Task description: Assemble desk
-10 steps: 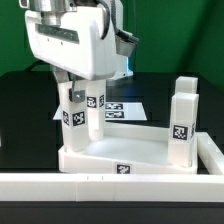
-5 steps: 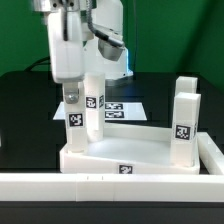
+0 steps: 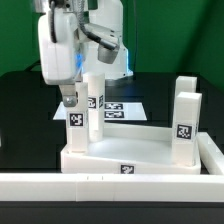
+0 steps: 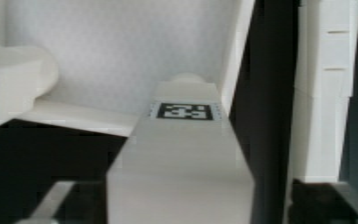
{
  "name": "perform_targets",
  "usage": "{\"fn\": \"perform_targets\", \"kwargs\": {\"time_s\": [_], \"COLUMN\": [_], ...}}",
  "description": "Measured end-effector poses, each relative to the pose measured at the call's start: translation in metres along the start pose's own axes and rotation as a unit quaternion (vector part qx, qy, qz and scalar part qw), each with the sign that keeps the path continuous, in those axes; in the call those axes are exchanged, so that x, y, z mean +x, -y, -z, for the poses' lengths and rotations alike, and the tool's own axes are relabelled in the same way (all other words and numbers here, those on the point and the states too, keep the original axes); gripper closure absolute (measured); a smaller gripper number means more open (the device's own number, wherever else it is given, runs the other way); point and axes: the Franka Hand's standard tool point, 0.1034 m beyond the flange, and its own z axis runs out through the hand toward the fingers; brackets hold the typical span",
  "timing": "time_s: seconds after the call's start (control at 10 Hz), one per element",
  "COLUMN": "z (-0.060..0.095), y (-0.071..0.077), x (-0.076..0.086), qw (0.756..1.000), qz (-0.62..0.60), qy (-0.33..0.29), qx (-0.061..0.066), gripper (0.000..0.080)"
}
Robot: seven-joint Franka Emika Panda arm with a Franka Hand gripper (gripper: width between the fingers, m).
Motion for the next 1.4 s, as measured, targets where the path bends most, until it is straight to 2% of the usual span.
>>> {"fn": "perform_targets", "kwargs": {"time_s": [0.1,0.2,0.3,0.8,1.1,1.4], "z": [-0.0001,0.0000,0.0001,0.0002,0.0000,-0.0018], "y": [0.0000,0.0004,0.0017,0.0015,0.0006,0.0001], "x": [0.0000,0.0005,0.0000,0.0011,0.0020,-0.0038], "qw": [1.000,0.998,0.996,0.966,0.931,0.875], "qz": [0.014,0.055,0.094,0.260,0.365,0.483], "qy": [0.000,-0.001,-0.003,-0.004,-0.012,-0.018], "qx": [0.000,0.001,0.005,0.004,-0.005,-0.018], "gripper": [0.0224,0.0165,0.0154,0.0151,0.0151,0.0151]}}
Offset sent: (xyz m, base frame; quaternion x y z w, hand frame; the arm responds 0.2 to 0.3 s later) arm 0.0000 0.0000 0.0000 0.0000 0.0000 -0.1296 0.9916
